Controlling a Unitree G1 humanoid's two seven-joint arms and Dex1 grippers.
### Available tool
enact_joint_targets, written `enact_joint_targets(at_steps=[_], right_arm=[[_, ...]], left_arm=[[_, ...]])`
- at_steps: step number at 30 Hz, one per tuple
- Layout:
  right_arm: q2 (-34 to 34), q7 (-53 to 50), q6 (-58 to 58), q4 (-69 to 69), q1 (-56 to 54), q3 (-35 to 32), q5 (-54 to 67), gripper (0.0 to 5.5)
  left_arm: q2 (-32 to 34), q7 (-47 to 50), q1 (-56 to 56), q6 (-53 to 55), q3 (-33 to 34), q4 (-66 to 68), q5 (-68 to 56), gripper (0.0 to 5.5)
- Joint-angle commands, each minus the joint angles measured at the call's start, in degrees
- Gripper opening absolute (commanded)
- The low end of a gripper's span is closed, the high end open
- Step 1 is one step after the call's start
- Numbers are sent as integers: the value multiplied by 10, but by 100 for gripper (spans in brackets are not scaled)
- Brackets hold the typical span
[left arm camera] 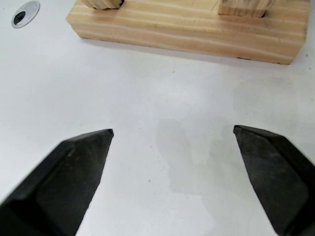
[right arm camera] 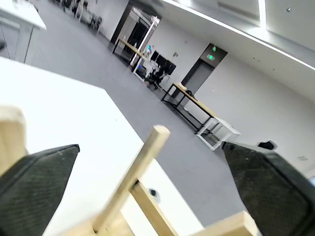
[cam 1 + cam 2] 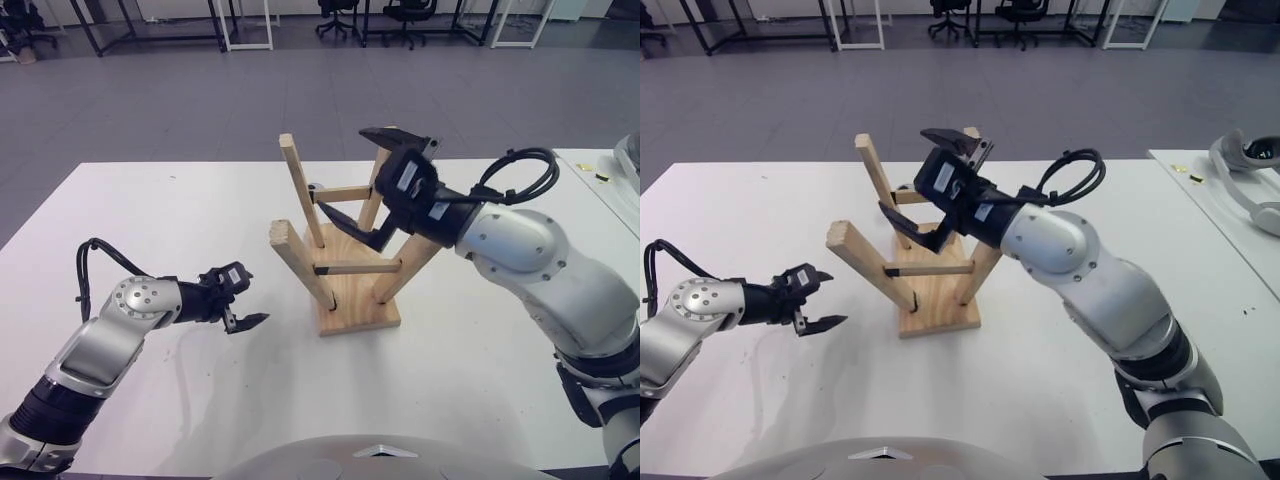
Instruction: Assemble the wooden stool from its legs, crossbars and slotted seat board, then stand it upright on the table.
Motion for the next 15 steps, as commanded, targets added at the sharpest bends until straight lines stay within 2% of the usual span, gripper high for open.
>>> enact_joint_targets(at_steps=[1,9,12,15], right_arm=[[-10,13,-7,5,38,64,-63,540],[-37,61,-49,90,73,191,-233,540],[-30,73,-61,98,82,191,-271,540],[2,88,-46,84,58,138,-259,540]], left_arm=[[-4,4,-7,6,-7,-3,12,451],[-15,5,-25,4,-10,6,17,451],[-17,6,-23,5,-9,5,18,451],[-24,15,-24,3,-6,5,20,451]])
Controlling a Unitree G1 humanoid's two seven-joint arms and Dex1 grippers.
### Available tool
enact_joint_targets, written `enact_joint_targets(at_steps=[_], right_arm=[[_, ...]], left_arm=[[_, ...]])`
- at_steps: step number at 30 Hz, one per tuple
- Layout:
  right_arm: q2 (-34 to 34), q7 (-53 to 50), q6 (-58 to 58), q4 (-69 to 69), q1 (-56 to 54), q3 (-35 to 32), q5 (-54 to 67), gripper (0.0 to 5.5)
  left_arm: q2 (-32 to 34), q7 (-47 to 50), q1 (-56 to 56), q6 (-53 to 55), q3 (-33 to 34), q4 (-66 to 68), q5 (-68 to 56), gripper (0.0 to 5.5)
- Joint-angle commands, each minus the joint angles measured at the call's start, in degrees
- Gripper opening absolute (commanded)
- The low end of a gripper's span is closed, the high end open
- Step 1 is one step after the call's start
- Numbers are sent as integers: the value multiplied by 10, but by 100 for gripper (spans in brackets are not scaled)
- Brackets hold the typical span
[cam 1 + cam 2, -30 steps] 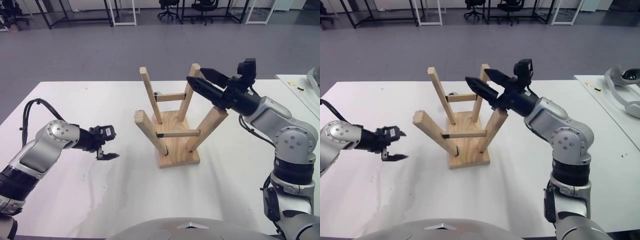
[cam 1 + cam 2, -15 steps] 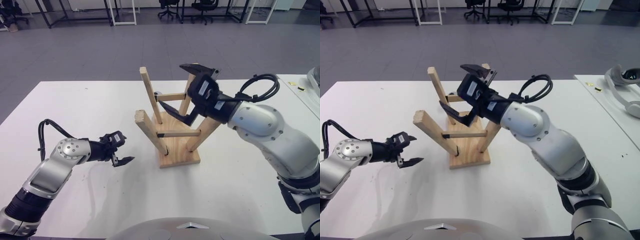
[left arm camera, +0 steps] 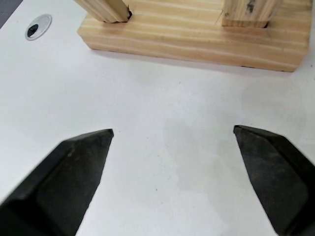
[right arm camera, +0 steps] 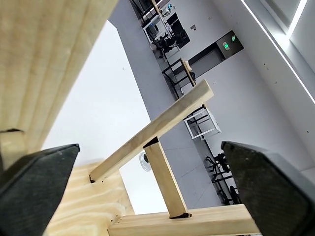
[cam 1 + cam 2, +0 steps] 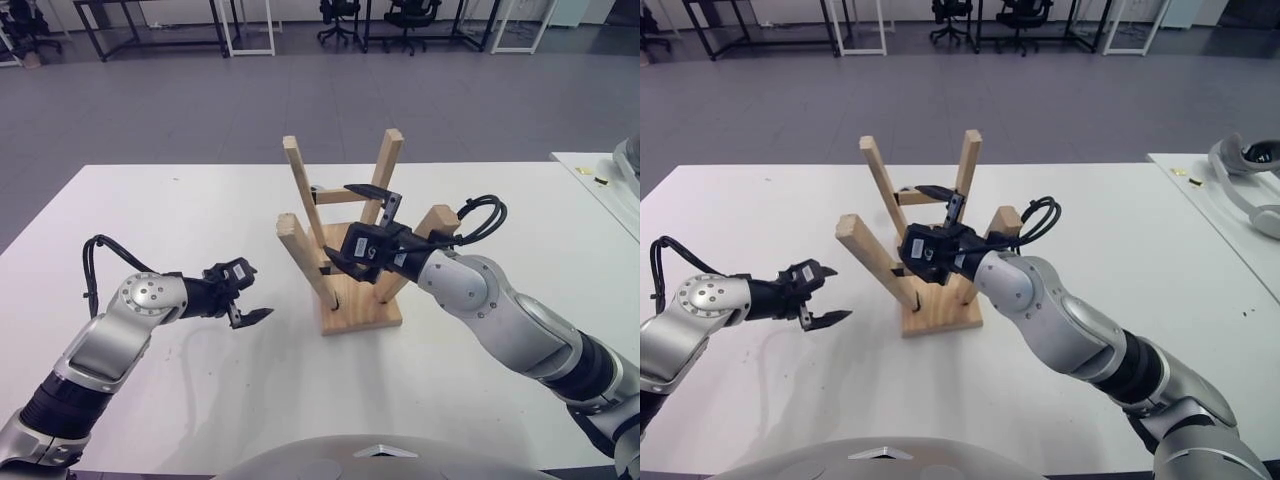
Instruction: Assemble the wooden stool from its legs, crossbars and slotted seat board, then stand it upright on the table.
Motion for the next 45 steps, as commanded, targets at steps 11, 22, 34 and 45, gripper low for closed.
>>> enact_joint_targets(at_steps=[11,22,34,45], right_arm=[[90,88,119,109,-148,-342,151,540],[92,47,57,171,-47,-374,133,540],[90,50,63,160,-44,-375,133,540],[102,28,55,163,-27,-376,125,540]], left_arm=[[-31,0,-81,-5,136,4,-82,451],[-295,272,-348,115,249,-31,-470,451],[-344,510,-87,178,88,-96,-544,451],[-336,471,-310,148,129,-45,-551,451]])
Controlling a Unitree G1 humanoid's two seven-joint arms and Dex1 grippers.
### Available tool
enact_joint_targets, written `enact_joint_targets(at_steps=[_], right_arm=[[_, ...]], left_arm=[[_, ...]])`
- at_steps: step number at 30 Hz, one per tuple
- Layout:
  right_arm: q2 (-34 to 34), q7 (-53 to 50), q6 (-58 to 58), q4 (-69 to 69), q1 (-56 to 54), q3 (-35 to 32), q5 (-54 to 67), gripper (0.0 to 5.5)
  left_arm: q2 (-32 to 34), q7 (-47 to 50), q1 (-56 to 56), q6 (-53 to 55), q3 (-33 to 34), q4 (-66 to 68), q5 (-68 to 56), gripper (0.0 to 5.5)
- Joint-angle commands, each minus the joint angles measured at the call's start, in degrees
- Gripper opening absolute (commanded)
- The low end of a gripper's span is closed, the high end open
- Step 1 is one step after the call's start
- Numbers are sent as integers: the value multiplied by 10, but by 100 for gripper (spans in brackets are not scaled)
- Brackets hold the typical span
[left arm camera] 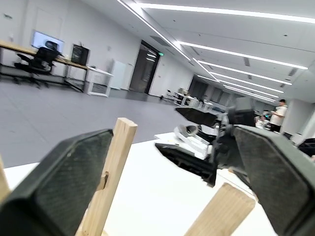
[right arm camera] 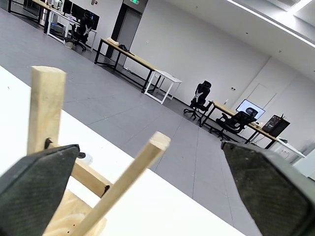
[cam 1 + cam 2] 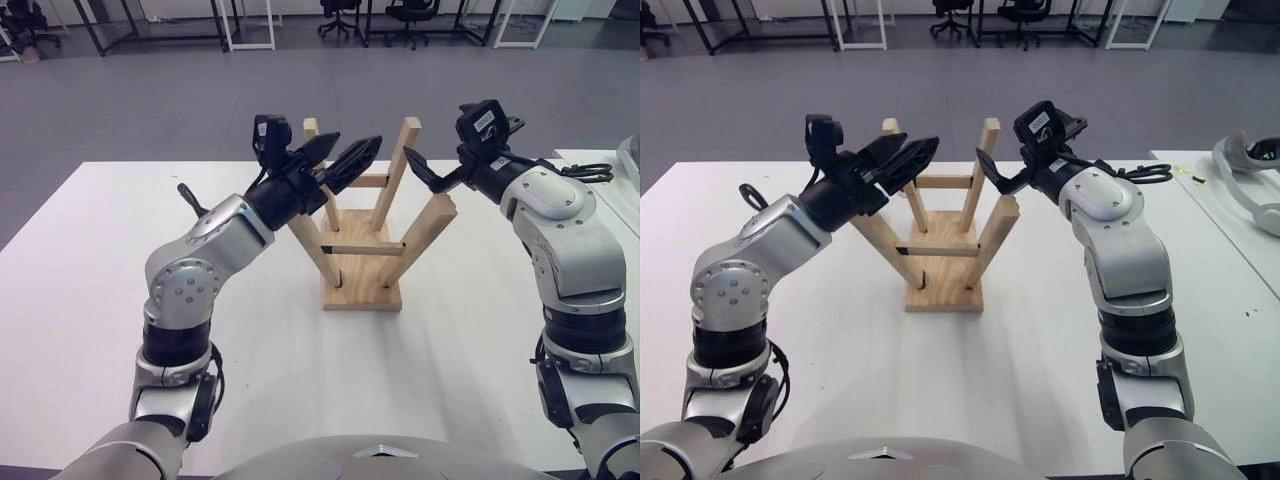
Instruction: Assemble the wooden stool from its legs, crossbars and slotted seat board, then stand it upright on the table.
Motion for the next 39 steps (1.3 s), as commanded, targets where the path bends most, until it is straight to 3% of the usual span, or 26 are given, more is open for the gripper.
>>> enact_joint_targets(at_steps=[1,7,10,12,15,17,22,33,36,39], right_arm=[[3,-6,-9,7,2,0,-4,540],[3,-10,-16,10,12,3,-9,540],[5,-11,-14,6,16,5,-8,540],[5,-10,-13,5,16,6,-7,540],[5,-9,-12,6,12,10,-7,540],[5,-8,-14,9,7,11,-7,540],[6,-17,-13,2,13,7,-11,540],[10,-26,-18,6,17,7,-10,540],[10,-26,-17,3,19,8,-9,540],[10,-24,-17,3,18,11,-9,540]], left_arm=[[16,4,-55,18,24,0,-18,451],[95,-22,-175,23,92,24,-17,451],[129,-33,-183,33,108,33,-14,451],[86,-22,-122,54,76,46,-33,451],[26,-55,44,96,-54,88,-7,451],[11,-78,82,77,-101,123,42,451],[15,-101,10,25,-73,149,89,451],[77,-60,-276,40,123,135,-2,451],[100,-70,-275,52,135,143,-2,451],[82,-93,-158,100,88,158,3,451]])
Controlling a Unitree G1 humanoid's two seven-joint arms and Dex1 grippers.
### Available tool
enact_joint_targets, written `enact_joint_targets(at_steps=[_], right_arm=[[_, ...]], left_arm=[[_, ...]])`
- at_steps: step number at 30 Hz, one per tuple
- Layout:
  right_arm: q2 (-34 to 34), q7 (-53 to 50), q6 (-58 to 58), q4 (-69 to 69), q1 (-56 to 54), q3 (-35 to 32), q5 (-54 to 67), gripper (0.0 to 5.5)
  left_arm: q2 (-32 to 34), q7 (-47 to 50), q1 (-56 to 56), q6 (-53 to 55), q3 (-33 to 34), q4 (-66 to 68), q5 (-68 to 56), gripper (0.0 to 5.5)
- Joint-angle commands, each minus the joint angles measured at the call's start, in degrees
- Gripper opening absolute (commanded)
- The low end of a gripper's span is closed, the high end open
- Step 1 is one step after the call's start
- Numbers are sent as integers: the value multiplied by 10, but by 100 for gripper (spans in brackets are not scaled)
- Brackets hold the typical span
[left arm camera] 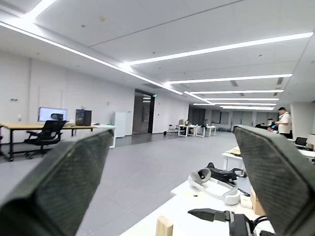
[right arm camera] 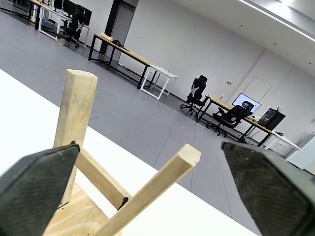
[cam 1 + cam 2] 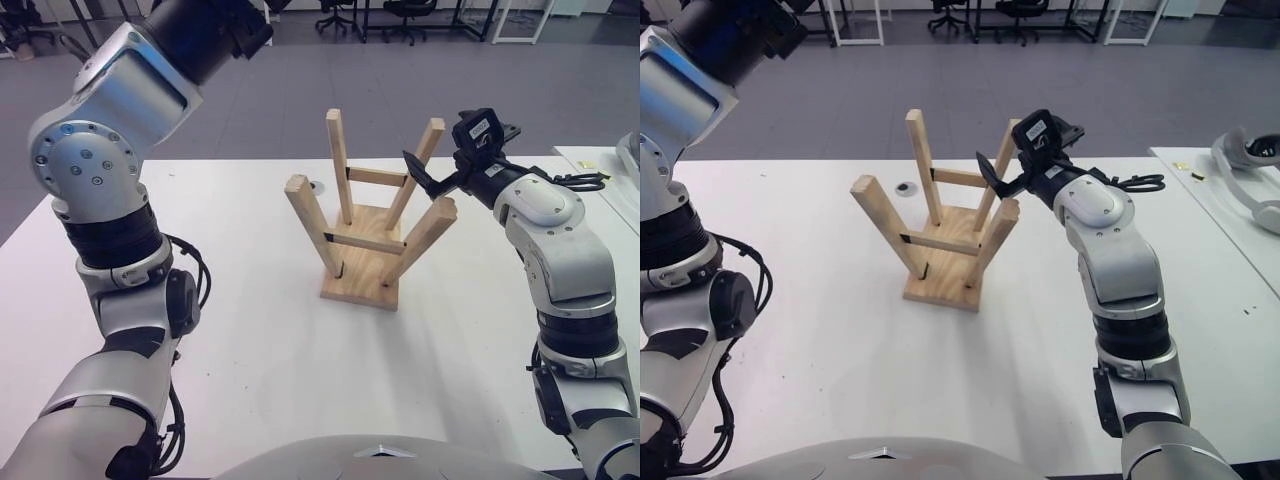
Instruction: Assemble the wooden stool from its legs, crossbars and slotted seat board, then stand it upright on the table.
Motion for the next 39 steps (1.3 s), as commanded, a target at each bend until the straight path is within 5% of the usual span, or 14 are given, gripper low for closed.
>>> enact_joint_targets(at_steps=[1,4,6,18,25,32,39], right_arm=[[1,0,1,0,4,3,-4,540],[1,4,-5,9,-5,8,-5,540],[0,4,-6,11,-7,8,-5,540],[0,1,-12,23,-9,-1,-1,540],[-123,107,-49,103,45,-29,0,540],[-197,254,-49,21,204,54,33,540],[27,244,-59,-52,90,172,118,540]], left_arm=[[-30,-38,183,61,-97,37,26,451],[-70,-72,341,73,-204,83,74,451],[-76,-76,348,54,-213,81,87,451],[9,-50,17,-34,17,100,56,451],[27,-20,100,-25,61,50,66,451],[26,22,194,-23,90,-23,54,451],[7,43,225,-33,92,-42,51,451]])
